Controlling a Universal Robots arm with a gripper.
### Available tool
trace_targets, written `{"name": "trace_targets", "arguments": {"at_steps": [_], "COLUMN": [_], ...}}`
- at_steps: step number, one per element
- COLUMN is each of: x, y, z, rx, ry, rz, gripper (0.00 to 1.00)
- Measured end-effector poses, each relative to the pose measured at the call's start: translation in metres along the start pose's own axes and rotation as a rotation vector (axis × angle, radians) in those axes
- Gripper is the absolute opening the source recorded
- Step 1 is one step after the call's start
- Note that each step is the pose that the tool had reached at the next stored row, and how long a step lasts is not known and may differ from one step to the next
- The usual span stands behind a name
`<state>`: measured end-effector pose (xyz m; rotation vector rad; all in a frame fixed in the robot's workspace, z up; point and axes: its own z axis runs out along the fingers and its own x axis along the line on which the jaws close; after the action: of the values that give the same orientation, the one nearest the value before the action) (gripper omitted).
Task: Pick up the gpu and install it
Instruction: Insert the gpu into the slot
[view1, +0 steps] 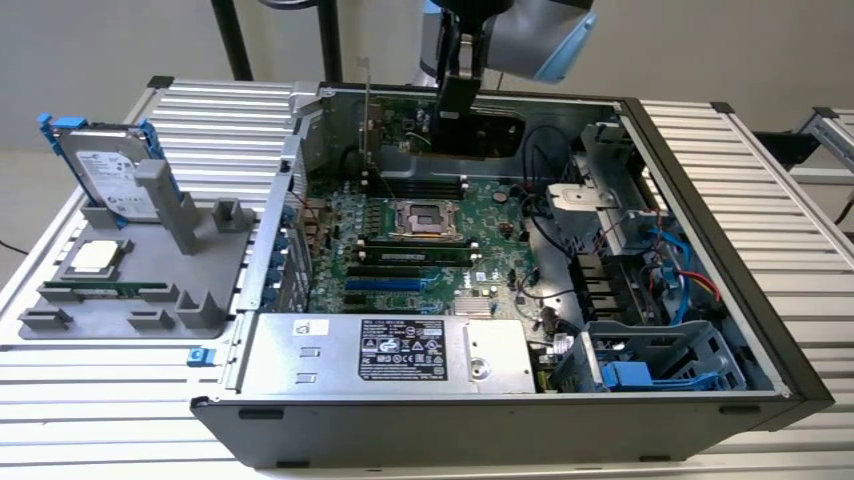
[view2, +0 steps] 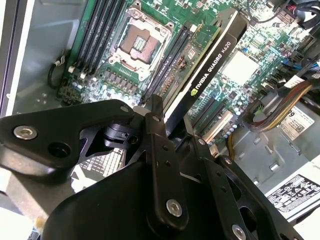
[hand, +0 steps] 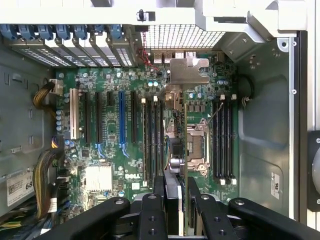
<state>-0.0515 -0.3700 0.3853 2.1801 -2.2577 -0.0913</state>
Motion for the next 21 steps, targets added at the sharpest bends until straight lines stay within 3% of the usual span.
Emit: {"name": "trace_targets", "arguments": {"at_steps": [21], "x": [0.0034], "y": [-0.0002], "z": [0.0023], "rx": [-0.0004], "ry": [-0.0007], "rz": [0.0], "gripper": [0.0]}}
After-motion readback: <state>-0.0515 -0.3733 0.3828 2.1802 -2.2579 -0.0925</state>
